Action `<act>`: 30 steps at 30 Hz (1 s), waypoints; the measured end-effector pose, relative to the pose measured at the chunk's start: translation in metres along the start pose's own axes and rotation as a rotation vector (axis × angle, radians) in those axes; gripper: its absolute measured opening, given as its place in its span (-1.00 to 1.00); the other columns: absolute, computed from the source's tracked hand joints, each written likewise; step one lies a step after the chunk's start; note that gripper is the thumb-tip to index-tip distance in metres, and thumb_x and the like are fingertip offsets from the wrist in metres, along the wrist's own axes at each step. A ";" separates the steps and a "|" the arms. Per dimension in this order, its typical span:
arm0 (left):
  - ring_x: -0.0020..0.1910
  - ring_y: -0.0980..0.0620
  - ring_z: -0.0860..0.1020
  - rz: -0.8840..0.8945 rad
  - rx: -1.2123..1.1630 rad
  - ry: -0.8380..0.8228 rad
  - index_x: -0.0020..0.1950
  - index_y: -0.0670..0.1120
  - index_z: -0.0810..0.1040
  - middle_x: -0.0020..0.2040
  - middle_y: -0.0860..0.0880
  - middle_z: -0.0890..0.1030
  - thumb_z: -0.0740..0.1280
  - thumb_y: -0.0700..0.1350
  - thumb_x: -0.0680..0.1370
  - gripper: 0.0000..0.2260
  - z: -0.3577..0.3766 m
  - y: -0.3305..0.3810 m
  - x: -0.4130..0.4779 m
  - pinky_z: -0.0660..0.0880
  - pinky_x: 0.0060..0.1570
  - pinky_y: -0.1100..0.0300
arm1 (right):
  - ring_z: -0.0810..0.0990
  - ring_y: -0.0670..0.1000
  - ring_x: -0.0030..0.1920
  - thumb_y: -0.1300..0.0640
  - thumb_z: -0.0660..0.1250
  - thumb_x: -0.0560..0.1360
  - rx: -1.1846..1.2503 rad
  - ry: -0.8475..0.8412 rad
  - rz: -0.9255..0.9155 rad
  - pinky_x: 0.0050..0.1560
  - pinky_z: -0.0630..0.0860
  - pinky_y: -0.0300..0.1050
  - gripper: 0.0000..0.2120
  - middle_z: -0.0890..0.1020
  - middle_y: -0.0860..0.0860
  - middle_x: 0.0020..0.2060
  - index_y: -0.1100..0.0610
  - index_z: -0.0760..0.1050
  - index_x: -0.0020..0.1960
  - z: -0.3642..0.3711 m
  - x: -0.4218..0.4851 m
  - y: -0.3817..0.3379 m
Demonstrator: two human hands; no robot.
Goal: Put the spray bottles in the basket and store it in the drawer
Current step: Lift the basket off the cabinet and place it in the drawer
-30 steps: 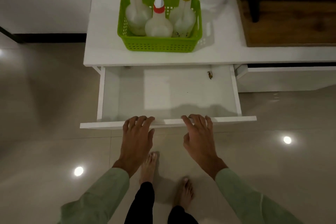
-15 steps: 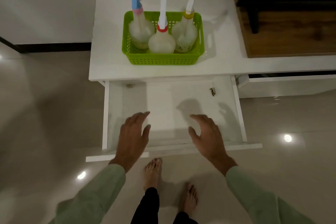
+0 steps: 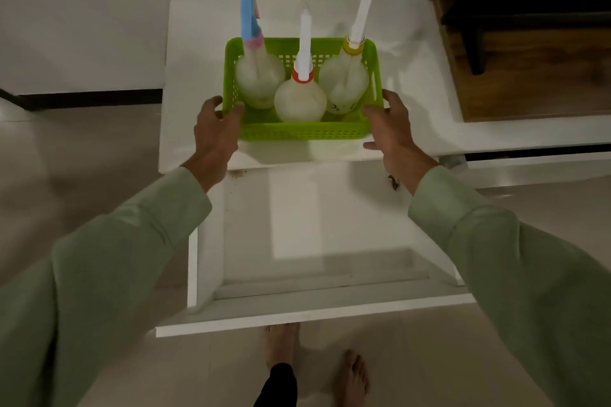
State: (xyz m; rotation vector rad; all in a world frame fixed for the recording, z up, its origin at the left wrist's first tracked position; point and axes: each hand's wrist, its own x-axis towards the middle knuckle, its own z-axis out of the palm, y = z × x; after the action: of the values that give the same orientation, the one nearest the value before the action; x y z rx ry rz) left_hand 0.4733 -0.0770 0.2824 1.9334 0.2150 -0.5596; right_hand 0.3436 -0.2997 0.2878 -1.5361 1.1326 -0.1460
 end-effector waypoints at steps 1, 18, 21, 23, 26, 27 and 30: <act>0.20 -0.11 0.60 -0.003 -0.023 -0.032 0.44 -0.02 0.42 0.28 -0.09 0.59 0.30 -0.03 0.59 -0.59 0.000 -0.001 0.003 0.62 0.08 -0.08 | 0.63 0.10 0.09 0.20 0.24 0.57 0.004 0.001 -0.002 0.06 0.68 0.18 -0.55 0.57 -0.02 -0.08 -0.01 0.42 0.44 0.002 0.001 0.001; 0.02 -0.03 0.67 0.071 -0.154 -0.037 0.42 0.01 0.49 0.11 -0.09 0.67 0.22 -0.36 0.53 -0.50 -0.019 -0.042 -0.088 0.67 -0.17 0.11 | 0.67 0.11 0.10 0.42 0.14 0.48 0.177 0.018 -0.056 -0.10 0.71 0.01 -0.48 0.64 0.13 0.15 0.06 0.56 0.32 -0.043 -0.077 0.058; 0.06 -0.05 0.66 0.062 -0.118 -0.079 0.49 0.20 0.32 0.15 -0.10 0.61 0.24 -0.40 0.53 -0.34 -0.027 -0.063 -0.119 0.68 -0.19 0.08 | 0.67 0.10 0.08 0.43 0.17 0.47 0.125 0.013 -0.067 -0.13 0.71 0.03 -0.50 0.62 0.06 0.10 0.03 0.54 0.27 -0.058 -0.108 0.075; 0.06 -0.14 0.66 0.069 -0.044 -0.071 0.48 0.23 0.32 0.11 -0.10 0.61 0.24 -0.41 0.51 -0.31 -0.031 -0.079 -0.138 0.67 -0.13 -0.02 | 0.69 0.10 0.03 0.43 0.20 0.47 0.107 -0.005 -0.048 -0.17 0.71 0.04 -0.53 0.61 -0.01 0.02 0.04 0.53 0.26 -0.065 -0.127 0.089; 0.06 -0.19 0.65 0.071 0.009 -0.058 0.43 0.20 0.40 0.02 -0.14 0.65 0.22 -0.43 0.46 -0.31 -0.035 -0.105 -0.164 0.66 -0.05 -0.12 | 0.70 0.09 -0.02 0.29 0.27 0.43 0.103 -0.039 -0.014 -0.18 0.72 0.07 -0.58 0.61 0.02 0.04 0.06 0.51 0.26 -0.072 -0.151 0.110; 0.07 -0.17 0.65 0.064 0.008 -0.060 0.42 0.17 0.42 0.03 -0.16 0.66 0.23 -0.43 0.45 -0.33 -0.035 -0.113 -0.171 0.66 -0.03 -0.11 | 0.70 0.09 -0.02 0.27 0.28 0.43 0.098 -0.047 -0.005 -0.19 0.72 0.06 -0.61 0.61 0.03 0.05 0.04 0.50 0.23 -0.073 -0.156 0.116; -0.01 -0.07 0.66 0.053 0.047 -0.050 0.38 0.07 0.44 -0.02 -0.13 0.68 0.25 -0.44 0.47 -0.41 -0.034 -0.135 -0.182 0.65 -0.17 0.13 | 0.69 0.14 0.00 0.42 0.23 0.48 0.056 -0.063 0.032 -0.22 0.71 0.03 -0.58 0.60 0.03 0.06 -0.02 0.47 0.17 -0.073 -0.164 0.138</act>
State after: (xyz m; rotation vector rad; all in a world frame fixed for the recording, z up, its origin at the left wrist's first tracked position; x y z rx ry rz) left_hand 0.2705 0.0293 0.2696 1.9618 0.1196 -0.5820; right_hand 0.1331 -0.2162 0.2774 -1.4627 1.0940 -0.1061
